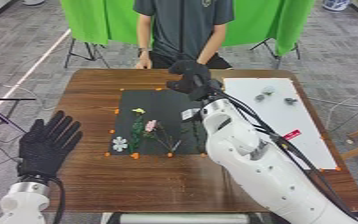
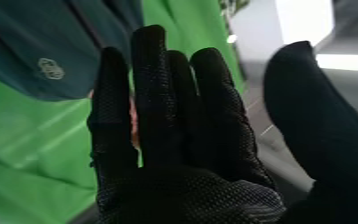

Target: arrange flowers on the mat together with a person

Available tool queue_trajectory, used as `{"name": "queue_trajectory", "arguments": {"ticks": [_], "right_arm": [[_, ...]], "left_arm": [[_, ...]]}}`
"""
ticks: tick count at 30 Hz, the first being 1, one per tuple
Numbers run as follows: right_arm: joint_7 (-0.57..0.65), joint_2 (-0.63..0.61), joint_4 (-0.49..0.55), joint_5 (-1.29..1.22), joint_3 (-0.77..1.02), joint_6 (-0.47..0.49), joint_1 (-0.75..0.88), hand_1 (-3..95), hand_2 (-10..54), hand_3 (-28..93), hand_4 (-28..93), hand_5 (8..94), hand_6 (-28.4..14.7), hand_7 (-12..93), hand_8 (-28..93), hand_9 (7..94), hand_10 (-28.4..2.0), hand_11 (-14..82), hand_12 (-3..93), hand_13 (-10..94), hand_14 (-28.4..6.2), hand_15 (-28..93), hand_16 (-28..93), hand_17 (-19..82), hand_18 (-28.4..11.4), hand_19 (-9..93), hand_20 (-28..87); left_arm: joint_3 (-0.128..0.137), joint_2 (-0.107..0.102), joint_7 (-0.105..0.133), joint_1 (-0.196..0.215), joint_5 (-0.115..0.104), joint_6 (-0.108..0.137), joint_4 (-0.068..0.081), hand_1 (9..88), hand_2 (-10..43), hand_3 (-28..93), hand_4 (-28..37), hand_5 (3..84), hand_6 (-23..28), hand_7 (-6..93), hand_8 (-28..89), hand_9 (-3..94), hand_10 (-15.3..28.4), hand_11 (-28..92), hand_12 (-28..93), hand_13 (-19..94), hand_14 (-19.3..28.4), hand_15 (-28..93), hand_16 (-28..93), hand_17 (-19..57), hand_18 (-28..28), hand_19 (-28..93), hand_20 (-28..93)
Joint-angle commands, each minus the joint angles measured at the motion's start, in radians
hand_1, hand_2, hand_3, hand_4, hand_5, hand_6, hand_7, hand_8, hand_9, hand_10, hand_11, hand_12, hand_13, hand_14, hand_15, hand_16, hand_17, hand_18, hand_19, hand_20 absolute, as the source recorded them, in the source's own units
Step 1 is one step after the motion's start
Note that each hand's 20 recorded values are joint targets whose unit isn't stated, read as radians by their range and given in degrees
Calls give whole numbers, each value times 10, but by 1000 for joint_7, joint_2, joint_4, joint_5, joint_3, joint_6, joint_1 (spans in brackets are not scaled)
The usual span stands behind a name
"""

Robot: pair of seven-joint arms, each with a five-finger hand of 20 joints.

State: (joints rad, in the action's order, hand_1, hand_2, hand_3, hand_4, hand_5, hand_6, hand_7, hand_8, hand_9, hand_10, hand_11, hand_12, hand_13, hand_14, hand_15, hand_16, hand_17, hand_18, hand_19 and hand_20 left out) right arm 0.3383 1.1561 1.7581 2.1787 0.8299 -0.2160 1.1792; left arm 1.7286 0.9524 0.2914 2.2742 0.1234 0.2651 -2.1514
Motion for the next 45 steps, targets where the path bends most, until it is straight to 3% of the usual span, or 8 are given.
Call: {"name": "queue_trajectory", "arguments": {"ticks": [1, 6, 12, 16, 27, 40, 45], "right_arm": [[49, -171, 114, -209, 141, -35, 125, 316, -22, 802, -270, 526, -59, 201, -150, 521, -163, 163, 126, 496, -144, 438, 116, 225, -214, 716, 67], [-36, -212, 157, -391, 334, 42, 278, 296, -22, 801, -263, 513, -57, 192, -142, 493, -157, 149, 120, 450, -148, 391, 94, 196, -203, 672, 38], [-49, -250, 192, -580, 501, 33, 426, 287, -21, 801, -262, 480, -62, 185, -140, 434, -156, 129, 116, 367, -158, 338, 84, 149, -198, 623, 23], [-120, -258, 214, -633, 638, 107, 554, 285, -20, 800, -262, 453, -58, 186, -137, 394, -139, 136, 114, 330, -160, 317, 87, 127, -194, 592, 27], [-247, -191, 266, -831, 910, 177, 814, 279, -15, 798, -258, 390, -48, 175, -135, 333, -141, 99, 108, 270, -143, 221, 100, 93, -183, 497, 60], [-297, -102, 297, -956, 1044, 160, 954, 252, -26, 804, -246, 375, -40, 159, -125, 321, -134, 73, 109, 263, -123, 149, 112, 83, -186, 449, 84], [-290, -81, 323, -958, 1050, 143, 966, 252, -29, 804, -246, 379, -40, 157, -124, 327, -131, 73, 110, 269, -119, 134, 120, 86, -186, 442, 91]], "left_arm": [[24, 8, 7, 39, -9, 9, -14, 287, 115, 725, -283, 445, 74, 95, -82, 393, 135, 132, 92, 299, 145, 186, -28, -30, 132, 259, 123], [23, 5, 7, 37, -8, 2, -12, 286, 115, 726, -283, 445, 72, 97, -84, 394, 134, 134, 91, 301, 142, 185, -28, -29, 132, 258, 122], [25, 1, 12, 44, -9, -4, -14, 284, 115, 726, -283, 445, 71, 99, -84, 394, 133, 134, 91, 302, 141, 184, -28, -28, 131, 255, 121], [27, 2, 15, 46, -8, -9, -15, 284, 115, 725, -283, 445, 71, 97, -85, 394, 133, 133, 90, 303, 139, 182, -28, -27, 131, 254, 121], [26, 6, 25, 36, -8, -16, -11, 284, 113, 724, -283, 444, 70, 99, -84, 394, 132, 133, 90, 303, 138, 178, -27, -27, 130, 252, 121], [43, 15, 35, 59, -11, -8, -21, 285, 111, 724, -283, 444, 69, 100, -85, 395, 132, 132, 90, 304, 137, 175, -25, -26, 130, 250, 122], [40, 14, 20, 46, -8, -12, -14, 285, 110, 725, -283, 437, 65, 101, -86, 394, 131, 131, 90, 305, 137, 174, -25, -26, 130, 249, 122]]}}
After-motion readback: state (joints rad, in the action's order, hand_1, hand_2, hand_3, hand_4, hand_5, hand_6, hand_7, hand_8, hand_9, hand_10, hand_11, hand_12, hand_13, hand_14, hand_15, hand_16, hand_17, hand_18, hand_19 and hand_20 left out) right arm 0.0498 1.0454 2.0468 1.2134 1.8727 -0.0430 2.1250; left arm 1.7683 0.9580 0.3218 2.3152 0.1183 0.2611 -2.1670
